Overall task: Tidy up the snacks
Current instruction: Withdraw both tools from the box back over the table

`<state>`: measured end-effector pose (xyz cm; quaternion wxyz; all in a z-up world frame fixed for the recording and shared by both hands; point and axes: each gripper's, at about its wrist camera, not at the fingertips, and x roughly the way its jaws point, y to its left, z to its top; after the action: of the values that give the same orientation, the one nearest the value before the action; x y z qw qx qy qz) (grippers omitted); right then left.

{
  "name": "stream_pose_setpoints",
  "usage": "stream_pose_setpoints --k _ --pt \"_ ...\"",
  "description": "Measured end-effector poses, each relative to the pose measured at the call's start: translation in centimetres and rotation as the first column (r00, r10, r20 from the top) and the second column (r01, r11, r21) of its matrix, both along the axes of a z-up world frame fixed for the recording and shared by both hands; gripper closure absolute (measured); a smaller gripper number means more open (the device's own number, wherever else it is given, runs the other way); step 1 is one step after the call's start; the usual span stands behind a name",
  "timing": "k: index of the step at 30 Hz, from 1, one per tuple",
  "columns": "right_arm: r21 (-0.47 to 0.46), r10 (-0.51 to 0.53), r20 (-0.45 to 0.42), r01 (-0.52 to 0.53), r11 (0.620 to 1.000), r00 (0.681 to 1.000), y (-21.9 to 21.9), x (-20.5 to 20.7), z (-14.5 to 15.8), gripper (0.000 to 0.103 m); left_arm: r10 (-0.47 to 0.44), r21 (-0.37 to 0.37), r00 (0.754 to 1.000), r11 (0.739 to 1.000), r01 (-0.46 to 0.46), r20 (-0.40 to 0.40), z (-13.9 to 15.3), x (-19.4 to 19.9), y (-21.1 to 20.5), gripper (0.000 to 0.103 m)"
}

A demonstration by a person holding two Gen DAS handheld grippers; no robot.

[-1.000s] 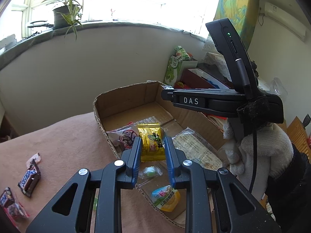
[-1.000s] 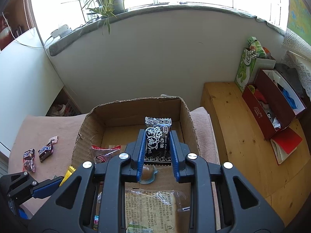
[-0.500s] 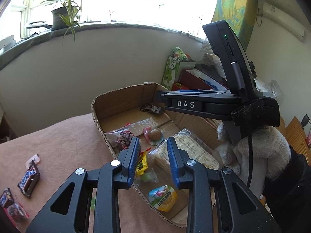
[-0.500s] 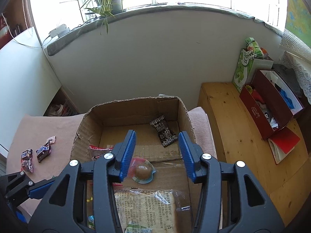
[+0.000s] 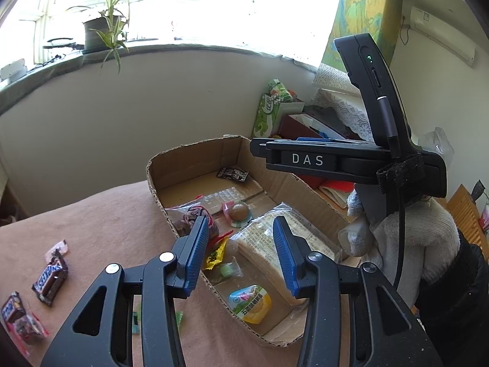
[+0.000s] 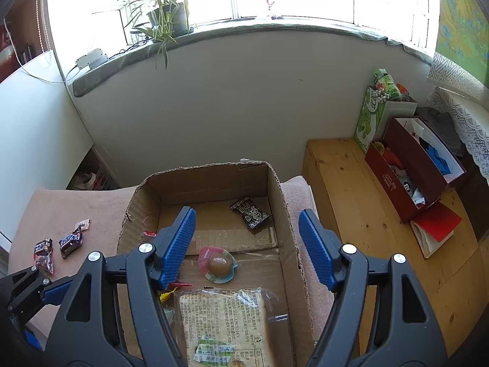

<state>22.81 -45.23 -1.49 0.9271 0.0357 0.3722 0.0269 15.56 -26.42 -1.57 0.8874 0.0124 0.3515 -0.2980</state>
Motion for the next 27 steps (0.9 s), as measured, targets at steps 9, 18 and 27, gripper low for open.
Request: stream_pose_setpoints --k 9,18,27 --pt "0.000 0.008 0.025 -0.008 1.000 1.000 1.3 -2.6 1.3 0.030 0.014 -0.022 1.000 1.000 -0.013 0.028 1.3 -1.6 1.9 0.060" --pt "-0.006 0.029 0.062 -0.029 1.000 0.998 3.9 -5.7 2.6 0.030 0.050 -0.044 0.998 0.998 -0.048 0.046 2.0 -2.9 4.9 0.060" --pt "0.022 0.058 0.076 -0.059 0.998 0.995 7.3 -8.9 2.2 0.030 0.100 -0.062 0.994 0.993 -0.096 0.053 2.0 -4.3 9.2 0.060"
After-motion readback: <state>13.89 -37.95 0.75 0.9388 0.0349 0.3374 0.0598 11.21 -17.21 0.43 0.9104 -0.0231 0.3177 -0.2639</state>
